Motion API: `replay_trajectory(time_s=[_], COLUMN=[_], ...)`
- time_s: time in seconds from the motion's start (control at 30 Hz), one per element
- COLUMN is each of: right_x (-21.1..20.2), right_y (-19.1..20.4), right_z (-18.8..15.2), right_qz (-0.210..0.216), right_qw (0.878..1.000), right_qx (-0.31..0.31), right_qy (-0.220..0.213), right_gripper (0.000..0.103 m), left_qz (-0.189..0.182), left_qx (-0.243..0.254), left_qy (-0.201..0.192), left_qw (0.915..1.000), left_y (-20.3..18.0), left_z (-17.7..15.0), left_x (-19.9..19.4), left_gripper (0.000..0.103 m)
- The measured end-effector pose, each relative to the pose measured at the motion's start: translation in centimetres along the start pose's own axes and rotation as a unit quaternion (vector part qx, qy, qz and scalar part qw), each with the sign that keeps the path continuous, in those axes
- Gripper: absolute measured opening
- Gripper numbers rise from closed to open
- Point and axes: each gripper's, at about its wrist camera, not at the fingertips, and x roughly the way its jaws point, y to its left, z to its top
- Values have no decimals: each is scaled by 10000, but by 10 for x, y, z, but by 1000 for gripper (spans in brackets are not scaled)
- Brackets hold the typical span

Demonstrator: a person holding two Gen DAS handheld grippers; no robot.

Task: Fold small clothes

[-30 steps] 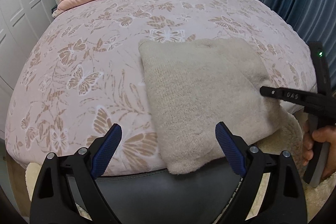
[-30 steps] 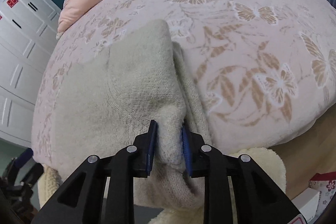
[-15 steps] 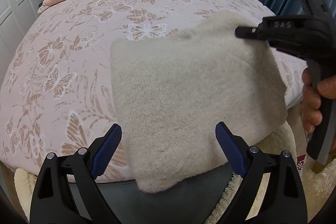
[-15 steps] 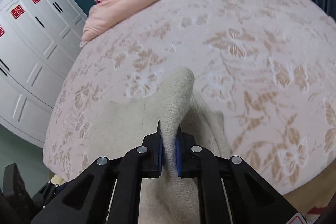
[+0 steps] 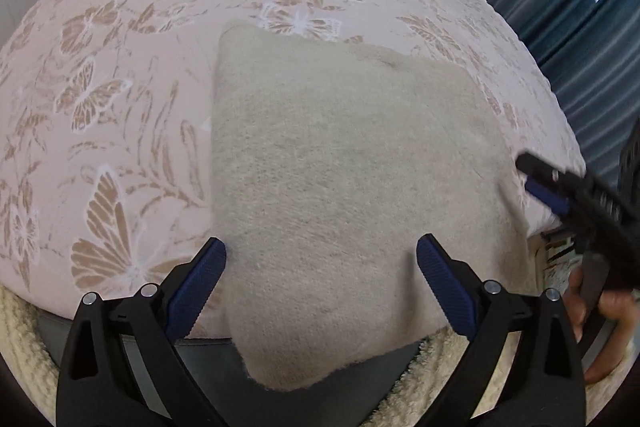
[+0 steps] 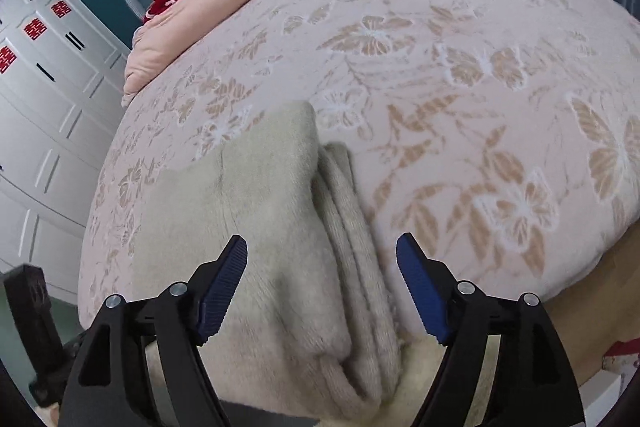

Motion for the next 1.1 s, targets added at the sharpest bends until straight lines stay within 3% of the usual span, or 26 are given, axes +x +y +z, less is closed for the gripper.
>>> replay_trajectory(time_s=[0.13,0.33,0.67,1.07,1.1], right_x=[27,45,57,69,67], right_y=[-17,-19,-15,7,8], right_z=[-18,-24,-16,-6,-6], right_qz=[360,624,975,1064,1150], right_qw=[9976,9955,9926,9931,9924], right_qx=[438,513,498,271,250], right_qy=[409,502,531,413,360], right_gripper=[77,87,98,98,86], left_qz=[-230,-57,-128,-116,-137], left_qx=[-688,-350,-457,-483,-495], left_qy=[397,424,514,453,499], left_qw=[9966,9985,9975,9977,9974], left_y=[23,5,3,2,2], left_z=[5,8,16,18,19], left_x=[24,35,55,62,61], left_gripper=[94,98,98,98,98])
